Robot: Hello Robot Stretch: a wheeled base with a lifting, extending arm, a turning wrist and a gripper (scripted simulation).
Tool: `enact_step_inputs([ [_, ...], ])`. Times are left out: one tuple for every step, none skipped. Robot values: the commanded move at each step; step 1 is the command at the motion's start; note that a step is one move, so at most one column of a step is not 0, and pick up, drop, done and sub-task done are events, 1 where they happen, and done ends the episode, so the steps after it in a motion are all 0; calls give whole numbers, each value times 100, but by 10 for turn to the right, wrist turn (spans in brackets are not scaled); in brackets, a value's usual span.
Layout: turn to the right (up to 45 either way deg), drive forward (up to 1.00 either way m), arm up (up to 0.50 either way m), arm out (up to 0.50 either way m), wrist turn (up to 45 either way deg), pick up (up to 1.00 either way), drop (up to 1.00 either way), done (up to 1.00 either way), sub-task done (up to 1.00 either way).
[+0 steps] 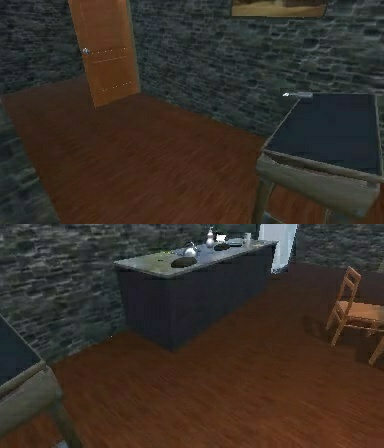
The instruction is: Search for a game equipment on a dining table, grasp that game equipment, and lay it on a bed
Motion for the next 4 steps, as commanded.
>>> enact_step_inputs([
  [0,50,0,0,0,0,0,0,0],
  [-390,0,0,0,0,0,0,0,0],
  [0,100,0,0,0,0,0,0,0],
  [0,100,0,0,0,0,0,0,0],
])
